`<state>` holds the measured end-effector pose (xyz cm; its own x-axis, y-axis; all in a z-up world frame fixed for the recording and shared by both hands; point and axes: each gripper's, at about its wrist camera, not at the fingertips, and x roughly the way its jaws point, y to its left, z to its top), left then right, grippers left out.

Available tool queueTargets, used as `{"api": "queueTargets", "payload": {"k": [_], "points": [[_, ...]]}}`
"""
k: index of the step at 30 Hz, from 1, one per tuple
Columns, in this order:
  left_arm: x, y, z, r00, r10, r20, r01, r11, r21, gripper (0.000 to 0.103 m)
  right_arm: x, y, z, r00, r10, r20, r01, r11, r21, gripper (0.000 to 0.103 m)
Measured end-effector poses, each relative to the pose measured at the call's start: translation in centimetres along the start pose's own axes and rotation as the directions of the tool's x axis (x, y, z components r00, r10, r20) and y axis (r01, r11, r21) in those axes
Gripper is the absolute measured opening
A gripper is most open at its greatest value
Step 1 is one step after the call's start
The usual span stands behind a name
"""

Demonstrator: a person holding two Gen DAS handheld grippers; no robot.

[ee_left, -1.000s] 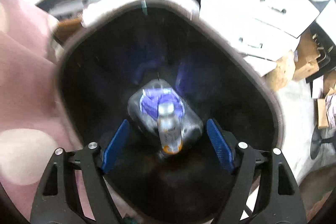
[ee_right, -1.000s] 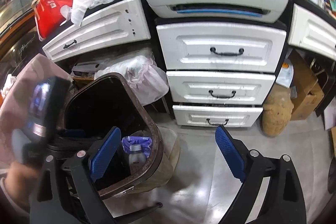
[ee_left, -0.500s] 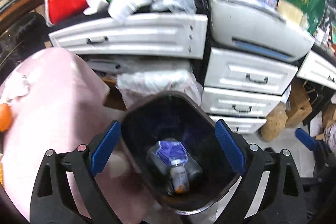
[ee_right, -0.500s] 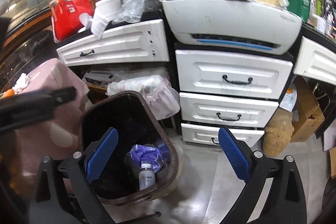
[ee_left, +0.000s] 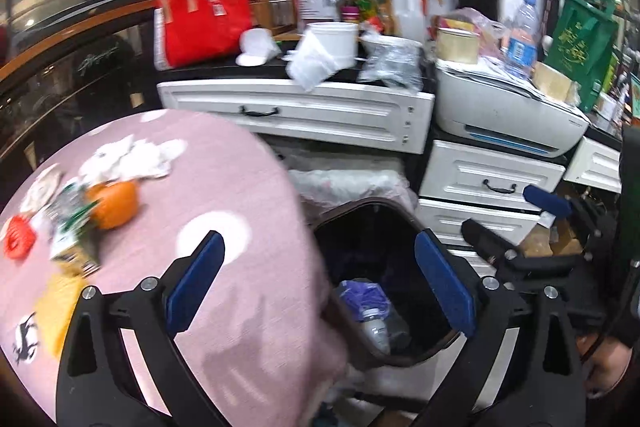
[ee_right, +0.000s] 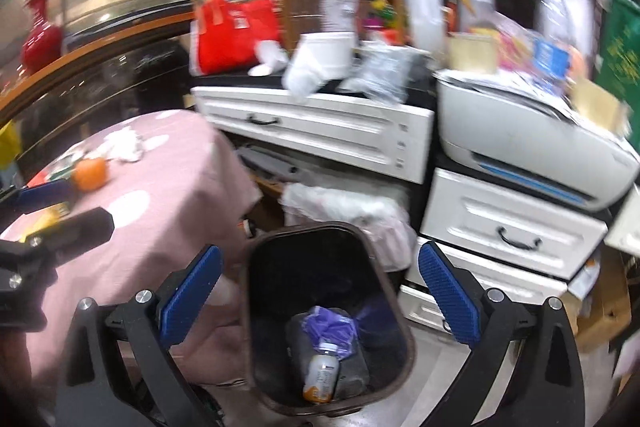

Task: Collect trash
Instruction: 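Move both tools back over the table, then grasp the yellow foam net with the left tool while the right tool grasps the clear wrapper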

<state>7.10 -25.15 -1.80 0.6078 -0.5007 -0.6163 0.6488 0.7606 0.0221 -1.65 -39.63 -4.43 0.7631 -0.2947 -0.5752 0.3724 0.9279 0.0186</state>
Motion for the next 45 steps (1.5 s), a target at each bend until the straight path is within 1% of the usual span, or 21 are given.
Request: {"api": "queueTargets", "payload": {"k": [6,9,14,18,21,24,29,33,40,43,45], "points": [[-2.4,5.3,-2.4,0.996,0.084,-0.011,-0.085,0.994,-0.072,0.094,-0.4,3.7,0.7,0.994,0.106,-0.036,-0.109,0.99,-0.089,0.097],[-3.5,8.5,-3.9,0.989,0.142,-0.027,-0.145,0.983,-0.111,0.094,-0.4,5.7,1.3,0.987,0.153,-0.057,-0.159,0.979,-0.126,0.097],[-4.8,13.6,-6.0,0.976,0.207,-0.07,-0.217,0.957,-0.191,0.094,-0.1,8.9,2.0,0.969,0.229,-0.092,-0.241,0.957,-0.16,0.097],[-5.1,17.1,-7.1,0.963,0.239,-0.125,-0.263,0.936,-0.236,0.094,0.1,11.4,1.9,0.956,0.269,-0.118,-0.287,0.939,-0.189,0.097],[-5.5,18.9,-7.6,0.96,0.246,-0.136,-0.274,0.927,-0.256,0.094,0.4,13.0,1.9,0.942,0.301,-0.149,-0.326,0.924,-0.2,0.097],[-5.1,19.8,-7.7,0.951,0.27,-0.152,-0.3,0.924,-0.236,0.094,0.6,14.4,1.9,0.933,0.316,-0.173,-0.349,0.913,-0.212,0.097],[-3.7,20.2,-7.2,0.949,0.261,-0.175,-0.295,0.932,-0.211,0.094,0.4,15.5,1.7,0.93,0.322,-0.179,-0.359,0.903,-0.238,0.097],[-2.3,20.4,-7.3,0.947,0.247,-0.207,-0.286,0.939,-0.189,0.084,0.3,15.7,1.7,0.929,0.323,-0.181,-0.36,0.902,-0.24,0.097],[-0.8,20.9,-7.3,0.944,0.233,-0.235,-0.278,0.943,-0.182,0.077,0.5,16.2,2.0,0.926,0.333,-0.181,-0.369,0.898,-0.239,0.097],[-0.4,21.4,-7.2,0.943,0.226,-0.243,-0.276,0.942,-0.193,0.069,0.6,16.7,1.9,0.923,0.337,-0.183,-0.375,0.895,-0.242,0.097],[-0.5,21.7,-7.2,0.942,0.229,-0.243,-0.281,0.938,-0.203,0.057,0.6,17.0,2.1,0.922,0.341,-0.183,-0.379,0.892,-0.247,0.097]]}}
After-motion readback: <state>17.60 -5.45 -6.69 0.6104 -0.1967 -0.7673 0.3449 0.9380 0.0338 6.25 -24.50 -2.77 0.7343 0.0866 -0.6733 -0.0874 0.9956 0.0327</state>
